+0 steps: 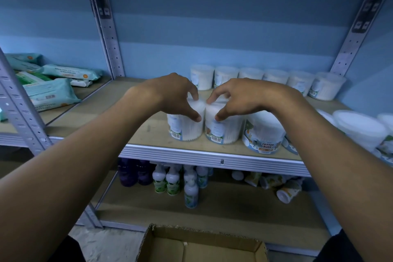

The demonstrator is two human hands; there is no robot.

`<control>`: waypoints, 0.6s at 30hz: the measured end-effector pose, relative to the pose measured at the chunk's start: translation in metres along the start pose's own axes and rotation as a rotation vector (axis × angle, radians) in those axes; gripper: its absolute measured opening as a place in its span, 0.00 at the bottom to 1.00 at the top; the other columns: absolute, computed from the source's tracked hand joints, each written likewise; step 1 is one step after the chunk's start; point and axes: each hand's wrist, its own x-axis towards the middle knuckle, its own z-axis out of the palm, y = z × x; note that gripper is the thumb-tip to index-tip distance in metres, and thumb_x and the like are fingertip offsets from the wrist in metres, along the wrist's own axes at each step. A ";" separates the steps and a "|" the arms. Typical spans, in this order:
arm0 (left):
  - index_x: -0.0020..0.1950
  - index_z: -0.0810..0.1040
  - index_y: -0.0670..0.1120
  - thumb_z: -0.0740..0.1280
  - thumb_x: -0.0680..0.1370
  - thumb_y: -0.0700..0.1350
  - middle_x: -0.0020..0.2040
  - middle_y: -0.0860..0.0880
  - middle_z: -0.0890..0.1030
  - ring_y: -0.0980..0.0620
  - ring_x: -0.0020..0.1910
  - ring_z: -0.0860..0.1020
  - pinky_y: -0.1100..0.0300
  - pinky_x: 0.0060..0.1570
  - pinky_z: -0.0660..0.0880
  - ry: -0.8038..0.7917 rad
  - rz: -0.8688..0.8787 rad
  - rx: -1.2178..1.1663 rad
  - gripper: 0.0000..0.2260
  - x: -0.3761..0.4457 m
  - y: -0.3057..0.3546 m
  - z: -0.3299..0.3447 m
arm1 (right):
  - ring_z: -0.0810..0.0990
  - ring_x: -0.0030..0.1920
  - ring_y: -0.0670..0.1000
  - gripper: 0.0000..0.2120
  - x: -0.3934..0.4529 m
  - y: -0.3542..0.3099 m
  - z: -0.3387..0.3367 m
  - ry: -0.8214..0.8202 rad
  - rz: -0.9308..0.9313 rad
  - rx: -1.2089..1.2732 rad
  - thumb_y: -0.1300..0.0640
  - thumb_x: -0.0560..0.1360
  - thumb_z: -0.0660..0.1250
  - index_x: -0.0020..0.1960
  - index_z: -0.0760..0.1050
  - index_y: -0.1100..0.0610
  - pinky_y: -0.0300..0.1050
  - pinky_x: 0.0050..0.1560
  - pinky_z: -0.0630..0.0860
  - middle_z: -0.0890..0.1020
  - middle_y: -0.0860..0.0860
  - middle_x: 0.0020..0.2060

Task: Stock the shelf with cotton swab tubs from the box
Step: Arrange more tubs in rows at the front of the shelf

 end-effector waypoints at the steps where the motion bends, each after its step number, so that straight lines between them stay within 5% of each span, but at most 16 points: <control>1: 0.64 0.77 0.58 0.72 0.66 0.68 0.60 0.55 0.77 0.52 0.60 0.72 0.55 0.55 0.72 0.005 -0.003 -0.002 0.29 -0.001 0.000 0.000 | 0.74 0.64 0.50 0.24 -0.002 0.000 -0.001 -0.010 0.000 0.006 0.44 0.70 0.75 0.65 0.75 0.37 0.47 0.62 0.71 0.74 0.45 0.64; 9: 0.73 0.66 0.61 0.68 0.64 0.74 0.68 0.52 0.72 0.47 0.69 0.68 0.48 0.65 0.69 -0.013 -0.038 -0.052 0.40 -0.007 -0.006 0.002 | 0.72 0.68 0.50 0.28 -0.006 0.002 -0.005 0.101 0.055 0.034 0.35 0.68 0.73 0.66 0.74 0.39 0.43 0.56 0.66 0.73 0.46 0.69; 18: 0.70 0.71 0.61 0.68 0.72 0.66 0.73 0.59 0.70 0.53 0.70 0.69 0.55 0.68 0.66 -0.046 -0.044 -0.173 0.28 -0.011 -0.012 0.003 | 0.73 0.54 0.48 0.24 0.000 0.001 0.000 0.052 0.081 0.017 0.34 0.66 0.74 0.59 0.78 0.40 0.45 0.53 0.70 0.75 0.43 0.53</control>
